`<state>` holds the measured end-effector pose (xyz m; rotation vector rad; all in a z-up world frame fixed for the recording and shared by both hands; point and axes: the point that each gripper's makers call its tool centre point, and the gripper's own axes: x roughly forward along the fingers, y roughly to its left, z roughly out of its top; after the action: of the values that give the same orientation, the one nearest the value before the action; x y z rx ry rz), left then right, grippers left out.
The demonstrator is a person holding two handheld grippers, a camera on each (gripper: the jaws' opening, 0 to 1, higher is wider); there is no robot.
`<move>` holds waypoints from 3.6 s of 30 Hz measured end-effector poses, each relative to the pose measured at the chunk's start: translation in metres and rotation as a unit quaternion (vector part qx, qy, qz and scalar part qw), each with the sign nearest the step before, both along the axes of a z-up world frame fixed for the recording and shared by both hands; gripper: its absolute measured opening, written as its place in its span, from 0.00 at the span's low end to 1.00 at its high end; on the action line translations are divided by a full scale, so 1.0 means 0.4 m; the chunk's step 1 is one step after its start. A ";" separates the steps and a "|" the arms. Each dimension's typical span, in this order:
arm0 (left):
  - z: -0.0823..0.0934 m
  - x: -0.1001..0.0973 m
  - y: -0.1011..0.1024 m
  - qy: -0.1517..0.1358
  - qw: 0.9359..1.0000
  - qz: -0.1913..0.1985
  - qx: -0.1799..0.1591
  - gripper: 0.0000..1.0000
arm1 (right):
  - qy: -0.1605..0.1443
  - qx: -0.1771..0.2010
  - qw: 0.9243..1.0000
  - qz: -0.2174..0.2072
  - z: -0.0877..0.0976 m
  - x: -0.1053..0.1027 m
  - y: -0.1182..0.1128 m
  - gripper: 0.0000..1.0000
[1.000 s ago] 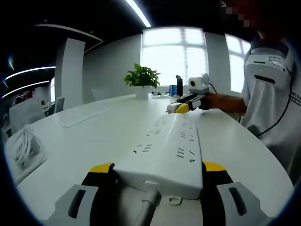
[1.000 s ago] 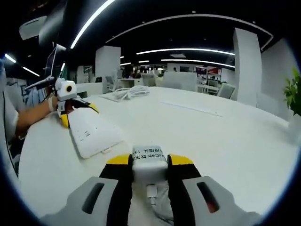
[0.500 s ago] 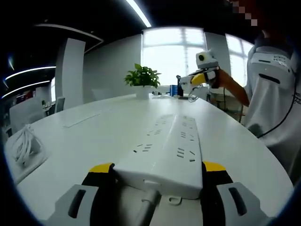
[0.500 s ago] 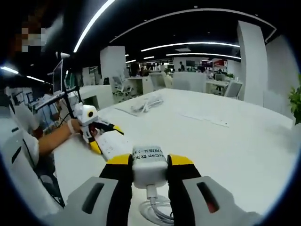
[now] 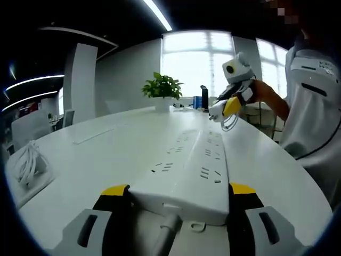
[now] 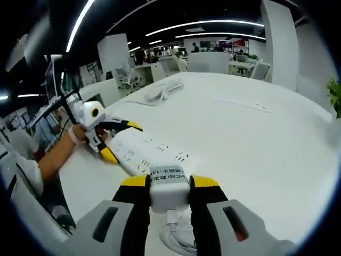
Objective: Straighten the power strip on the desk, plug the charger into it
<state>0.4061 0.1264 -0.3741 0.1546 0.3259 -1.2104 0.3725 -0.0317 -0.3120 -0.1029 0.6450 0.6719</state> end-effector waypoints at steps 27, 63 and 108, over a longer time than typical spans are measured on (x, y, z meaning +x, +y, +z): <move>-0.003 -0.002 0.000 -0.001 1.000 0.003 0.003 0.73 | 0.111 -0.047 0.991 -0.048 -0.054 0.000 0.002 0.27; 0.002 -0.001 -0.006 -0.002 1.000 0.009 0.008 0.73 | 0.186 -0.132 0.967 -0.110 -0.024 0.033 0.012 0.27; 0.003 0.000 -0.008 -0.002 1.000 0.016 0.007 0.73 | 0.138 -0.117 0.969 -0.169 -0.030 0.119 0.010 0.28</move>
<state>0.4061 0.1234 -0.3730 0.1636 0.3327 -1.1759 0.4201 -0.0275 -0.3240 -0.1154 0.9850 0.2783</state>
